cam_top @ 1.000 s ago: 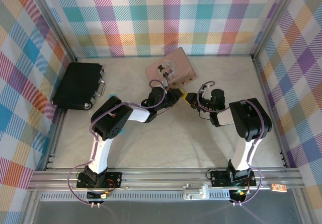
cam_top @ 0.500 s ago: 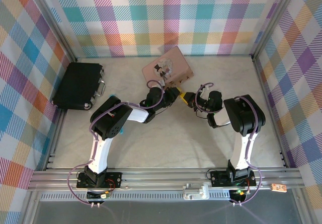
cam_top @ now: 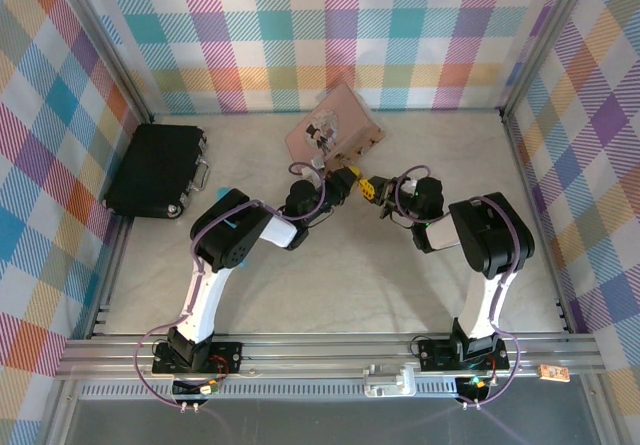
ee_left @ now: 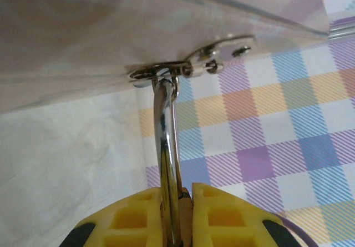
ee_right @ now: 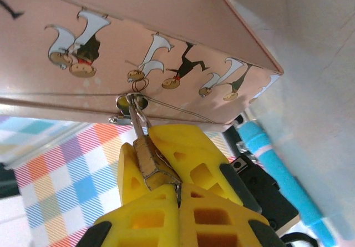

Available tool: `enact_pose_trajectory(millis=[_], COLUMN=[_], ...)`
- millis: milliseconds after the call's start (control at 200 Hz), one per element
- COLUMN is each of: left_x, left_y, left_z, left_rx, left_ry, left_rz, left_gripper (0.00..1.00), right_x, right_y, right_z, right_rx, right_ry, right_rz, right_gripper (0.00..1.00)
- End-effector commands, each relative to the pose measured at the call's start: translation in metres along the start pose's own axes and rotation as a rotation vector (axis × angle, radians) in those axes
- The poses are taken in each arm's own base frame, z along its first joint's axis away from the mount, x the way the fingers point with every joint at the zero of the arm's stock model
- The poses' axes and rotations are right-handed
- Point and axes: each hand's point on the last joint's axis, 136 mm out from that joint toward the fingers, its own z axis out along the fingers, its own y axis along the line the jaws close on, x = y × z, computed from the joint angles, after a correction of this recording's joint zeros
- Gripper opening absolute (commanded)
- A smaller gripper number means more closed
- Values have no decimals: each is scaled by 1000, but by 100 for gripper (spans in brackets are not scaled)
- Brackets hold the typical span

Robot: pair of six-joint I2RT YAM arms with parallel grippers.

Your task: Unlock a padlock with a key

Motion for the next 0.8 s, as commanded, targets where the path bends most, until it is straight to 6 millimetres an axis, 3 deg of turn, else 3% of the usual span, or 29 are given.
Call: enact_pose_trajectory(millis=[0,60,125,400,615,795], left_x=[55,57,60,62,47,35], left_y=[-4,-5,-8,-24,-22,-17], left_z=[7,11,14,20,13,1], left_rx=[74,88,102,140,97,53], left_ry=[190,197,196,184,121,76], left_rz=[106,128,139,180,137,107], left_gripper=[0,0,0,0,0,0], right_x=[73,79,80,64,39,11], right_y=[115,137,148,135,74,40], right_z=[6,4,2,7,30,29], right_rx=[-282,-337,-372,-371,-205,-138], right_ry=[199,206,199,142,142,93], right_rz=[225,217,208,232,108,-68], right_gripper=[0,0,0,0,0,0])
